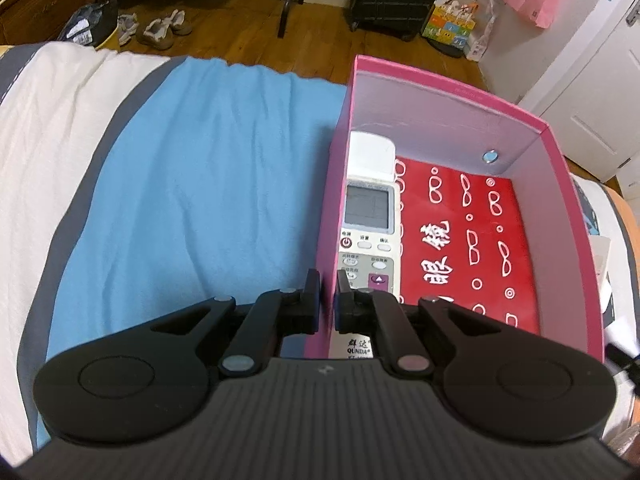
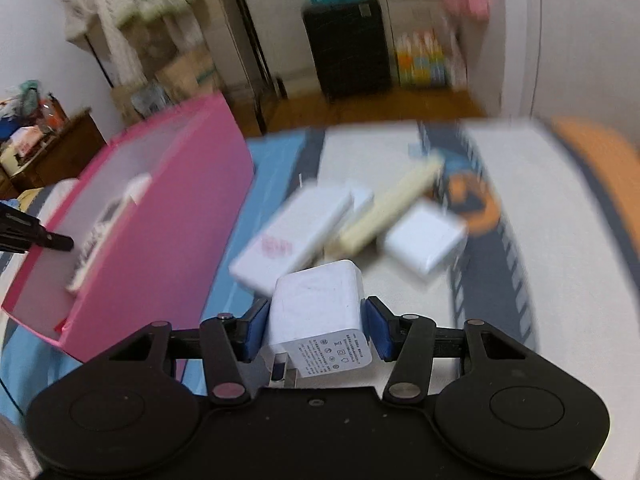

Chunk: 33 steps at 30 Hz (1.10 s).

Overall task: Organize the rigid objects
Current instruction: 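Carry the white charger into the pink box and open the right tool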

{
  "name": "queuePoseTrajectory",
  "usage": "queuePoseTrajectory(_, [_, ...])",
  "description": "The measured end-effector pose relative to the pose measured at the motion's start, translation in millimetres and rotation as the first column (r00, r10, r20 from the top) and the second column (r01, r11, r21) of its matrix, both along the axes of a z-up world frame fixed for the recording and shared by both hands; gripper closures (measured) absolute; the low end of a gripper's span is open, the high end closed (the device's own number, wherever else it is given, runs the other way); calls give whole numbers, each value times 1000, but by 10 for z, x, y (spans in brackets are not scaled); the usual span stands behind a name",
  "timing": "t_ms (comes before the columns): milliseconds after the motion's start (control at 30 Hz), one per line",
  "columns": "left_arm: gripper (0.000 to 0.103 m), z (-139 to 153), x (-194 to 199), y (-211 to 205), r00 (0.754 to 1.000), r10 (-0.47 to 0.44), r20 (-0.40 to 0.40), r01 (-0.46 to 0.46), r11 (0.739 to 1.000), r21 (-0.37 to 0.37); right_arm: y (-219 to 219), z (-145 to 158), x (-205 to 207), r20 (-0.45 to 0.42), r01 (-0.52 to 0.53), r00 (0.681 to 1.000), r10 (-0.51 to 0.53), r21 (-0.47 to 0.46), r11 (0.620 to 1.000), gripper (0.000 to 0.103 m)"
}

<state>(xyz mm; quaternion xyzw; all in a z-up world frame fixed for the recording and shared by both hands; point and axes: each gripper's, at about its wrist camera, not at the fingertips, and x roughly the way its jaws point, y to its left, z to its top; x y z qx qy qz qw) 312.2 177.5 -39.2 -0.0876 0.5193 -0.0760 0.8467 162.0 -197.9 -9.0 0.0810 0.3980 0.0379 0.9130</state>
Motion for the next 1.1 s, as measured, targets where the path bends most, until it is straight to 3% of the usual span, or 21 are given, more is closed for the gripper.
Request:
queuePoseTrajectory(133, [97, 11, -7, 51, 1000, 8, -2, -8, 1000, -29, 155, 467, -37, 102, -70, 993, 64, 61, 996, 46])
queuePoseTrajectory(233, [96, 9, 2, 54, 1000, 13, -4, -13, 999, -35, 447, 673, 50, 114, -181, 980, 164, 152, 972, 46])
queuePoseTrajectory(367, [97, 10, -10, 25, 1000, 15, 5, -15, 1000, -24, 993, 668, 316, 81, -314, 949, 303, 212, 925, 46])
queuePoseTrajectory(500, [97, 3, -17, 40, 1000, 23, 5, -23, 999, -33, 1515, 453, 625, 4, -378, 924, 382, 152, 913, 46])
queuePoseTrajectory(633, [97, 2, -14, 51, 1000, 19, 5, -18, 999, -37, 1802, 176, 968, -138, -350, 924, 357, 68, 934, 46])
queuePoseTrajectory(800, [96, -8, -12, 68, 1000, 18, 5, -17, 999, -48, 1894, -66, 1210, -271, -297, 917, 292, 27, 955, 46])
queuePoseTrajectory(900, [96, -7, -11, 71, 1000, 14, 6, -14, 999, -52, 1827, -118, 1239, -320, -242, 909, 268, 120, 963, 45])
queuePoseTrajectory(1000, [96, -13, -2, 67, 1000, 16, 3, -16, 999, -49, 1723, -137, 1229, -350, -187, 895, 278, 272, 944, 46])
queuePoseTrajectory(1100, [96, -7, 6, 61, 1000, 17, 2, -17, 999, -52, 1655, -40, 1172, -336, -177, 898, 286, 320, 931, 46])
